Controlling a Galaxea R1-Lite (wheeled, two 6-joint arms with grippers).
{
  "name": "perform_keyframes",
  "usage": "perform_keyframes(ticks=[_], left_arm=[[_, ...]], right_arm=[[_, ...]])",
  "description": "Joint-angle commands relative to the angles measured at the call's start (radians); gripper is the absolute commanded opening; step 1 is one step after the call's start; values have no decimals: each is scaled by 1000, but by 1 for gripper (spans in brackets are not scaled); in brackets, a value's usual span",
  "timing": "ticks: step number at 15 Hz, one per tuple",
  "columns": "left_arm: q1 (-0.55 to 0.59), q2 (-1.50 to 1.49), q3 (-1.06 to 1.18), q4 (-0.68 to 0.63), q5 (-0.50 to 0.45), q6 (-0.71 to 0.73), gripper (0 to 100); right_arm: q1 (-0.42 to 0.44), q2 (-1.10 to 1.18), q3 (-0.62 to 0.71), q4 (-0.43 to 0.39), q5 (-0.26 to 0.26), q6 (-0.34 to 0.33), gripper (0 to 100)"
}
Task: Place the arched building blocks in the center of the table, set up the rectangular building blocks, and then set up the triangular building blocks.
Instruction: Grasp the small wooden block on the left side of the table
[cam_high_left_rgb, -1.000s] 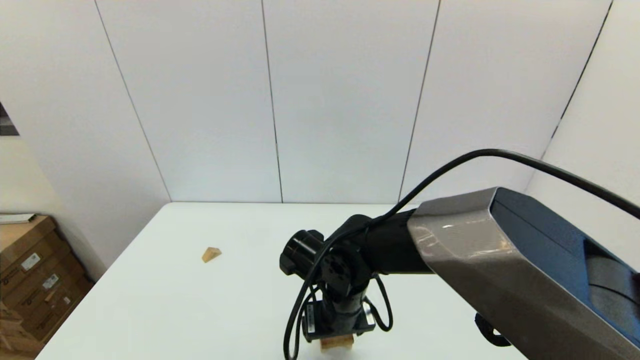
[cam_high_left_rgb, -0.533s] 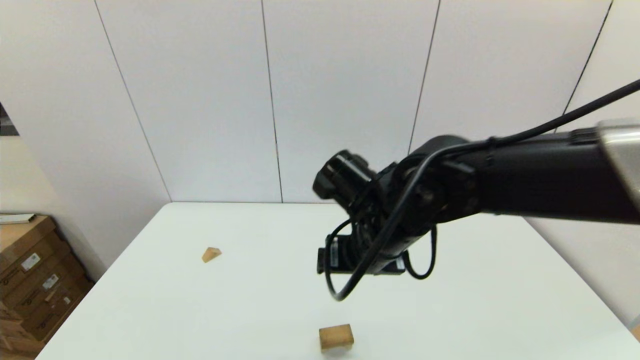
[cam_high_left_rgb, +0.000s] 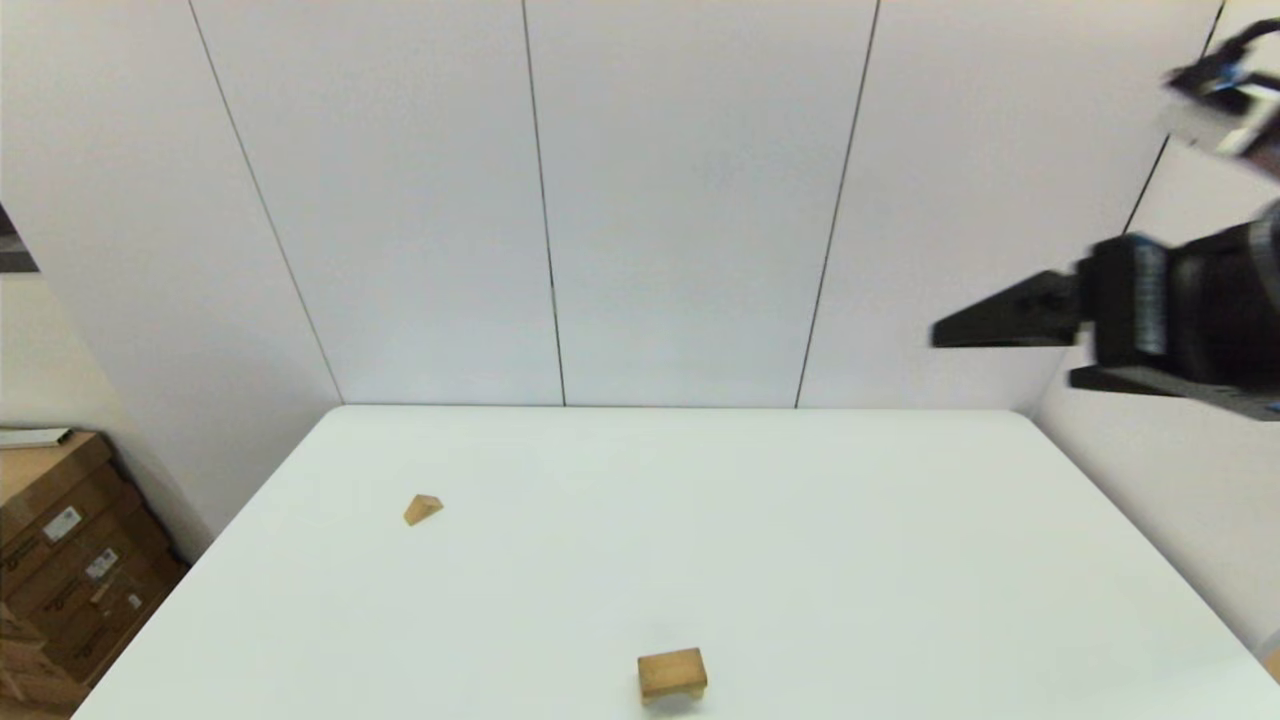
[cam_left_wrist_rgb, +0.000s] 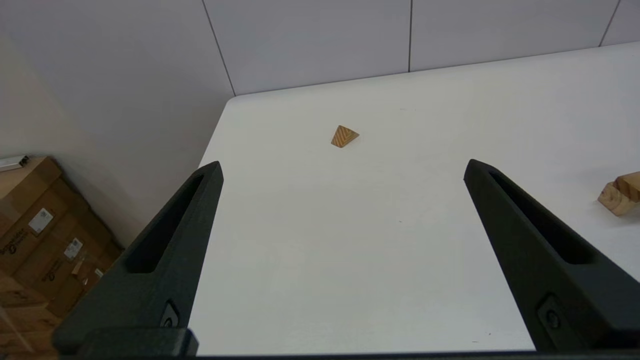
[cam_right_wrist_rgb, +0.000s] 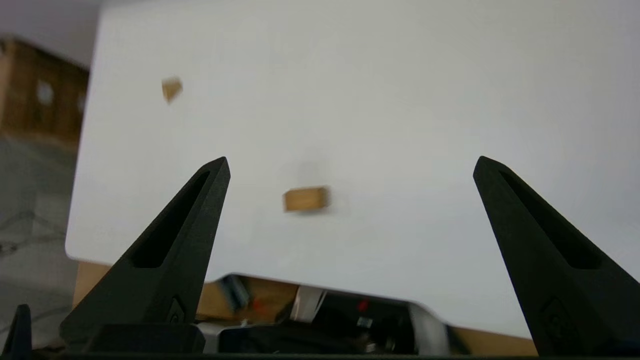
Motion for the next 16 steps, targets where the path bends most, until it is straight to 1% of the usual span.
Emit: perform_keyframes(ticks=[1,4,6,8,10,12,13,14,15,16], left_arm=[[0,1,0,1,-1,-1,100],[0,1,0,0,2,-5,100],[0,1,0,0,4,-11,100],[0,1,0,0,4,-11,100],[0,1,0,0,1,-8,100],[0,1,0,0,2,-8,100],[0,1,0,0,1,-10,100],[0,1,0,0,1,-8,100],[0,1,0,0,2,-4,100],[0,1,0,0,2,-2,100]], right_arm=[[-339,-627,373,-1,-9,-158,100],[-469,-833,533,-4,14,-174,100],[-531,-980,632,-4,68,-173,100],[-574,-1079,678,-1,89,-174,100],[-604,-1155,704,2,122,-179,100],[-601,-1228,760,4,112,-194,100],[-600,-1276,804,4,109,-224,100],[-600,-1339,861,-4,109,-283,100],[-600,-1340,905,-6,99,-352,100],[-600,-1339,942,-42,100,-400,100]])
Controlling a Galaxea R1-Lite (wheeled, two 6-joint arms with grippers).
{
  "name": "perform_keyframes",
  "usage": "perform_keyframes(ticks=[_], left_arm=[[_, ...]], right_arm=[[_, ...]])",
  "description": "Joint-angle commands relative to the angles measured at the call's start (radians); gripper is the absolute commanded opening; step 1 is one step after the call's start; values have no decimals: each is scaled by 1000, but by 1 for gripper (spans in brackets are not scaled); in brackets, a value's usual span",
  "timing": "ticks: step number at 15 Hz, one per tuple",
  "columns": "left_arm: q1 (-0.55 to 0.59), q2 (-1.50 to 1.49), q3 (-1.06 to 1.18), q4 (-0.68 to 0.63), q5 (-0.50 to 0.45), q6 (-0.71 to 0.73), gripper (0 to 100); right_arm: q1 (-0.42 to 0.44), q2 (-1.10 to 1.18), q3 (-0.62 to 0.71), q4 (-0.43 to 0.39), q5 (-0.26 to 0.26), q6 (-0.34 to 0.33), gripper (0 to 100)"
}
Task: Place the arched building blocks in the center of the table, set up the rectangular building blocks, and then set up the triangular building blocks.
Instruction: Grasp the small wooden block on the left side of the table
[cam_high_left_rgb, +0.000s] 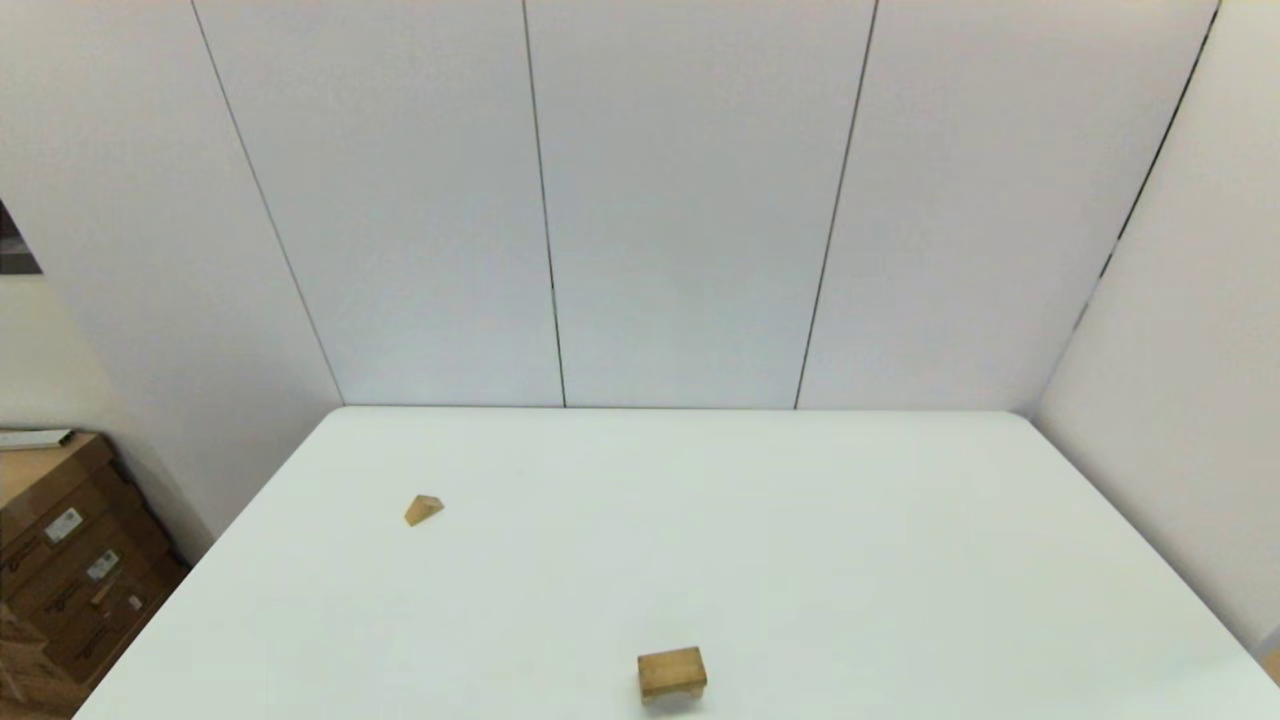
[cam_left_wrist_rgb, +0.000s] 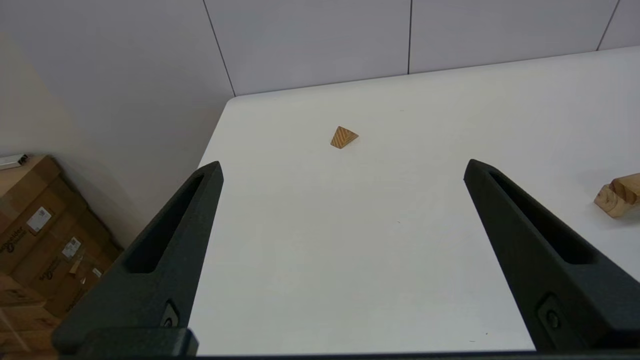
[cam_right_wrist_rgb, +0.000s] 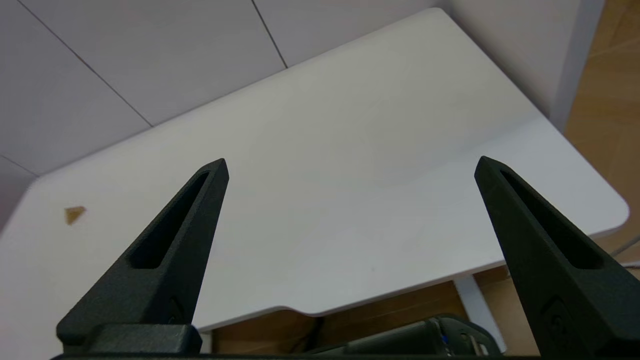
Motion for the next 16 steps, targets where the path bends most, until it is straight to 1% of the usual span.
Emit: perform_keyframes(ticks=[1,2,4,5,6,7,8,11,16], left_arm=[[0,1,0,0,-2,2,100],[0,1,2,0,0,2,100],[0,1,2,0,0,4,100],[0,1,2,0,0,2,100],[0,1,2,-2,1,-1,100],[0,1,2,-2,5,-5,100],[0,1,2,-2,6,-7,100],[0,1,2,0,3,4,100],[0,1,0,0,14,-7,100]], right_arm=[[-2,-111,189,-119,7,-208,100],[0,-111,260,-210,21,-274,100],[-2,-111,459,-421,28,-400,100],[-2,-111,539,-520,34,-421,100],[0,-113,582,-601,48,-421,100],[0,-111,595,-624,80,-421,100],[-2,-111,602,-630,100,-420,100],[-2,-111,632,-635,142,-426,100],[0,-111,632,-635,139,-404,100]])
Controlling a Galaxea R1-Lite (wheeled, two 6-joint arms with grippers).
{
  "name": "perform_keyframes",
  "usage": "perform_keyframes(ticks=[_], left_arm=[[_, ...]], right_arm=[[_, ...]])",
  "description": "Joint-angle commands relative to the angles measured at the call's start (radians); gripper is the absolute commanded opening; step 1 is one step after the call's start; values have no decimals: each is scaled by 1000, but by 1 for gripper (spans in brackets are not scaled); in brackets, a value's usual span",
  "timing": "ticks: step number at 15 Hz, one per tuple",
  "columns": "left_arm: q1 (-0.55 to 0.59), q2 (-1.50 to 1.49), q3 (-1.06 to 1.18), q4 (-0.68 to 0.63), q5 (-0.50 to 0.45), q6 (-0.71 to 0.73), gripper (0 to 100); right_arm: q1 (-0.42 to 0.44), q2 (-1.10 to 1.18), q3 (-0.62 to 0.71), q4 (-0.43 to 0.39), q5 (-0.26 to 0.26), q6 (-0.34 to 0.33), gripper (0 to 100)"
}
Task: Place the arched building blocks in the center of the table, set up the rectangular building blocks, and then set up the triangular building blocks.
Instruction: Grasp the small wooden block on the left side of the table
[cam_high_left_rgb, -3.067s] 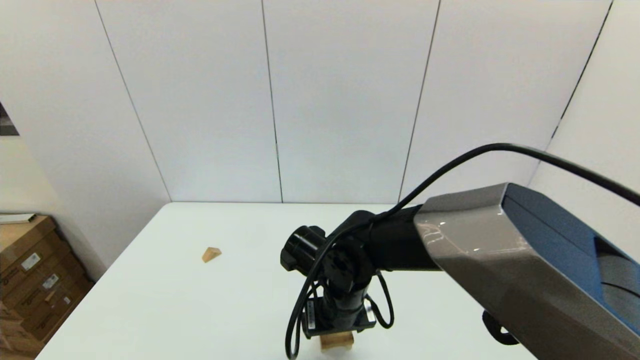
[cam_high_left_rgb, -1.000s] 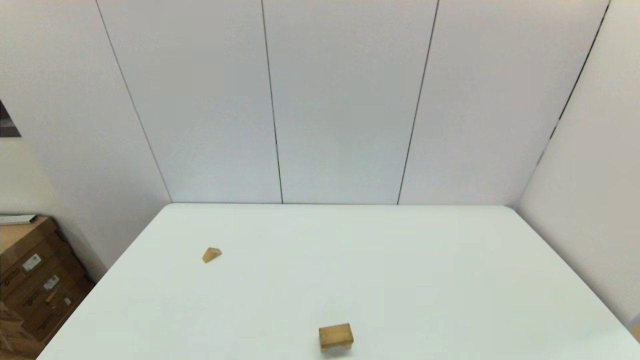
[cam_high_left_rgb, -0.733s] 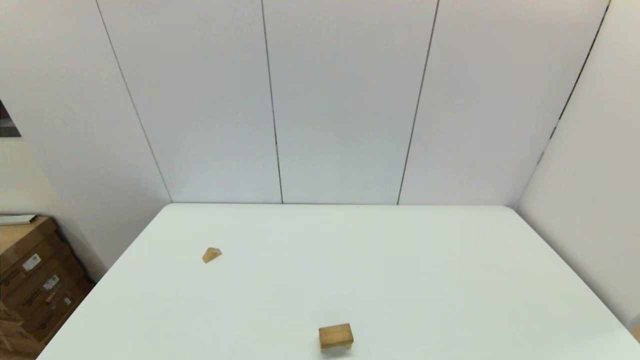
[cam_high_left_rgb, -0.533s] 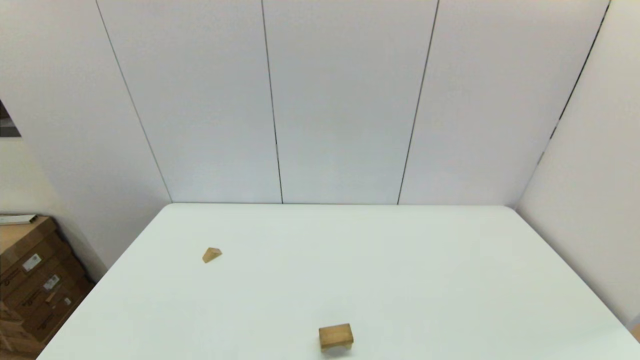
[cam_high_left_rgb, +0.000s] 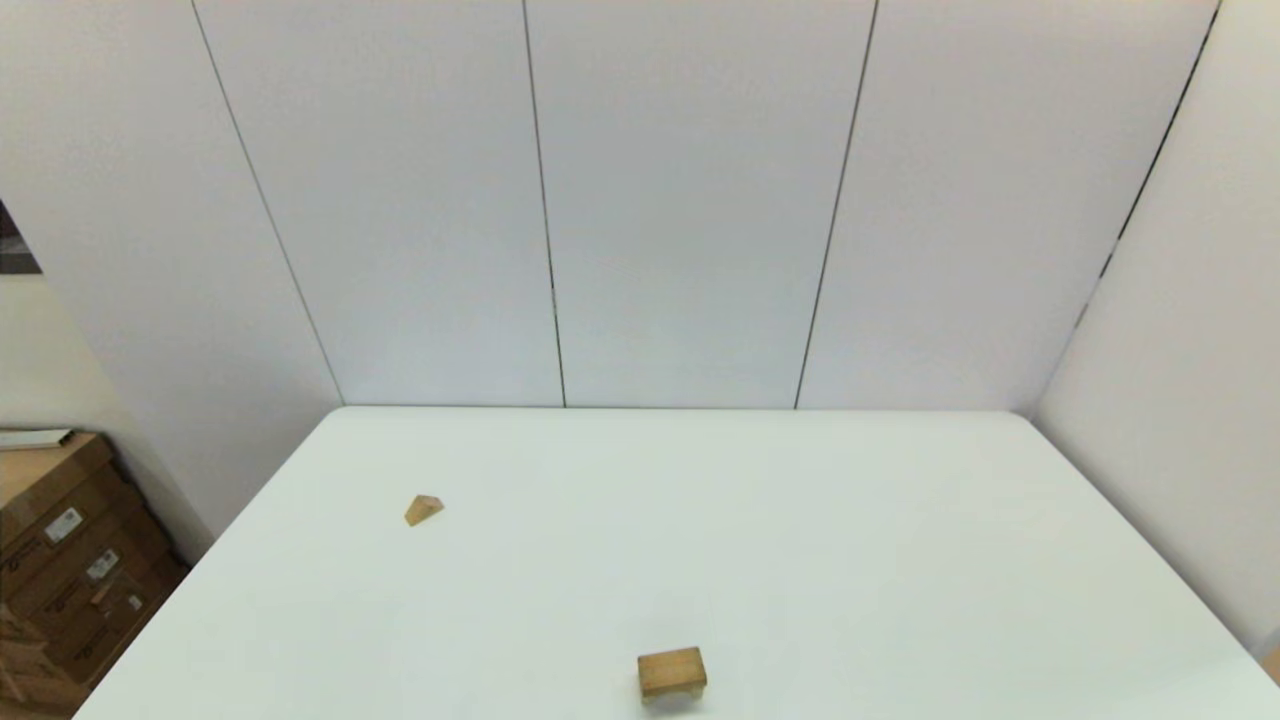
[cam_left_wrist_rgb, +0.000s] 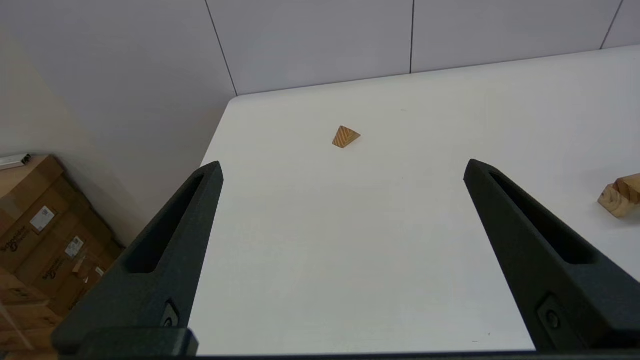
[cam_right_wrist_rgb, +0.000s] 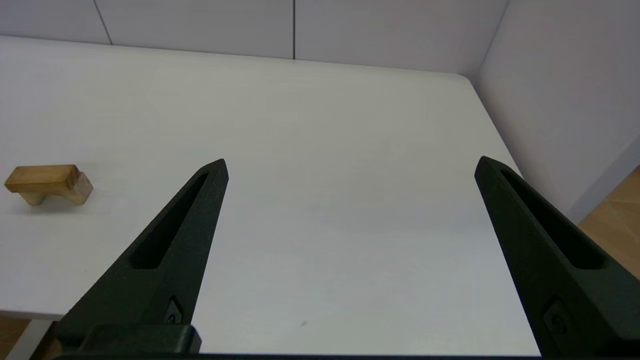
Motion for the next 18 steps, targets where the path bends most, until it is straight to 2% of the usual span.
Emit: perform_keyframes(ticks=[1,3,6,8,10,13,16,18], left_arm=[[1,1,-11,8,15,-18,100],[1,101,-107,58,12,-32,100],[1,507,-325,65,12,-189,100],[1,814,-445,35,12,-219,100],[2,1107,-512,-116,-4,-229,100],[16,1399,-541,-342,-89,-239,100],[61,1725,-630,-551,-140,-196,100],[105,1903,-695,-632,-152,-107,100]], right_arm=[[0,3,1,1,-5,21,100],[0,3,1,0,-11,55,100],[0,3,4,-11,-13,58,100],[0,3,8,-22,-13,58,100],[0,3,8,-22,-13,58,100],[0,3,8,-22,-13,58,100],[0,3,8,-22,-13,58,100],[0,3,8,-22,-13,60,100]])
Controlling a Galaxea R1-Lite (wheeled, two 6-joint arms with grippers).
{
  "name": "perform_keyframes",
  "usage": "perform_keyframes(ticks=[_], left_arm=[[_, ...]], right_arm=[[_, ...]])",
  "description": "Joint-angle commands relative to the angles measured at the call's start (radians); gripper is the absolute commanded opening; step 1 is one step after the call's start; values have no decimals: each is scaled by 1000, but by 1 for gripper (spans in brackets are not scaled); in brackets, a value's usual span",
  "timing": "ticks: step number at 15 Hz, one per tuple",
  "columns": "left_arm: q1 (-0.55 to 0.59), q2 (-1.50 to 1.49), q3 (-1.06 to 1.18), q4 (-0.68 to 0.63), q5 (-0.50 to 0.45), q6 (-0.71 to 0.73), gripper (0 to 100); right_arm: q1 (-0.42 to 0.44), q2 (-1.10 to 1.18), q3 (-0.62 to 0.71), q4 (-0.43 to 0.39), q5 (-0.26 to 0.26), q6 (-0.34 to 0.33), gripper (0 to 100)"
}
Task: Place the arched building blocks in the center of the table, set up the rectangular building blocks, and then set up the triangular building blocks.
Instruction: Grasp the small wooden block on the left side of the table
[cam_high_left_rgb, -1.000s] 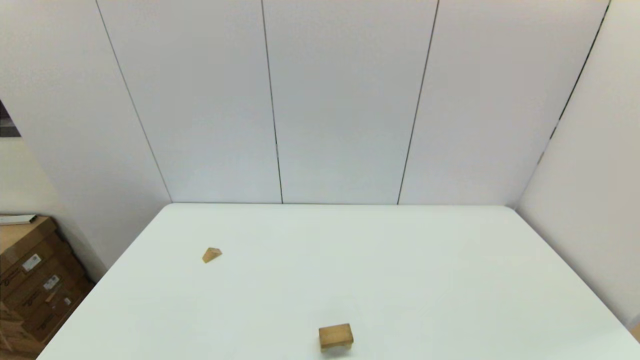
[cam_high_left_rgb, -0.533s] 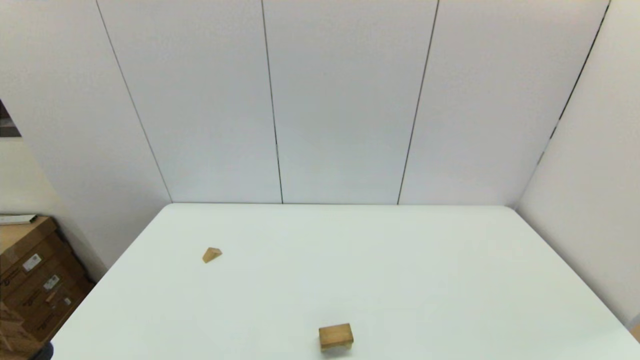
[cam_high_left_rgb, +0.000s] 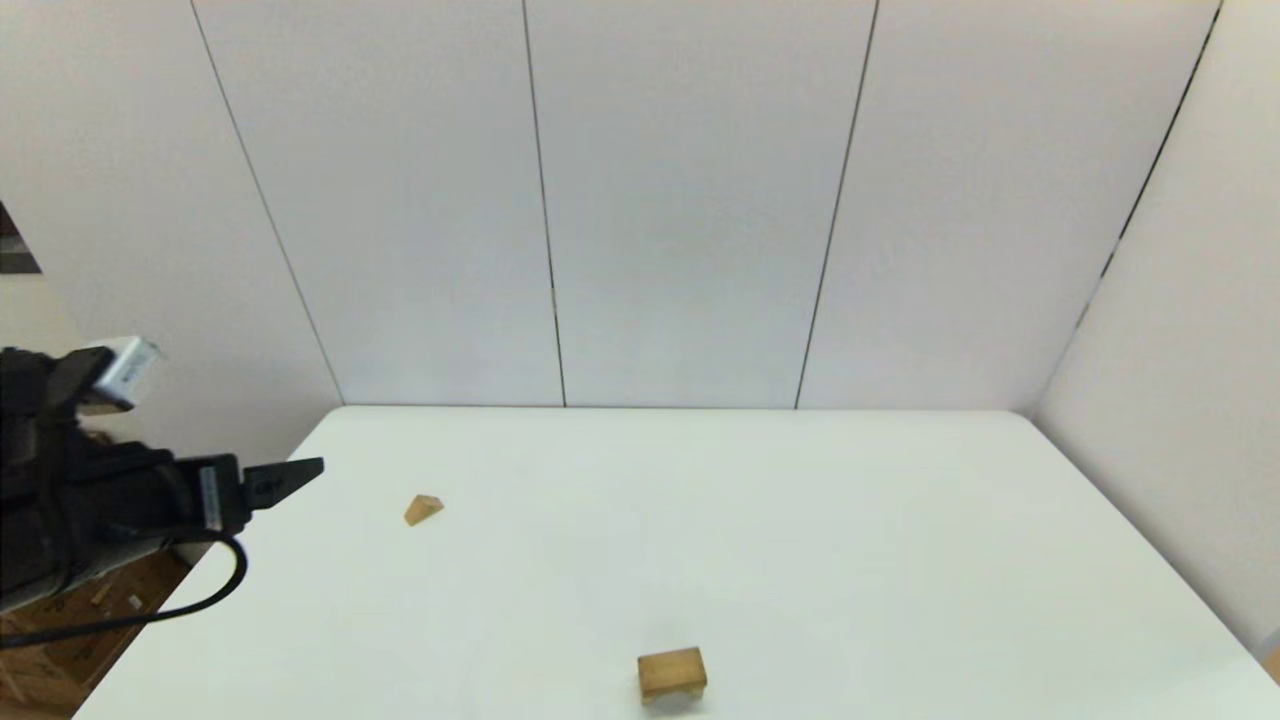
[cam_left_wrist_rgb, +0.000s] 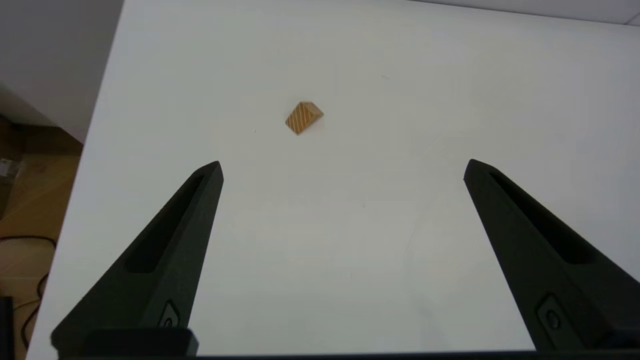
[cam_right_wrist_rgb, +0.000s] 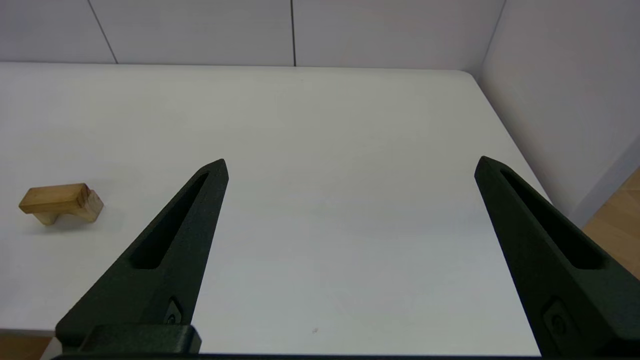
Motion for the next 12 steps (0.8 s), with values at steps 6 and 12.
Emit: perform_keyframes(ticks=[6,12], left_arm=[[163,733,-260,-291,-247,339,100],[158,752,-226,-285,-359,492,100]], right_arm=[[0,2,0,0,0,-1,100],[0,2,0,0,0,-1,100]])
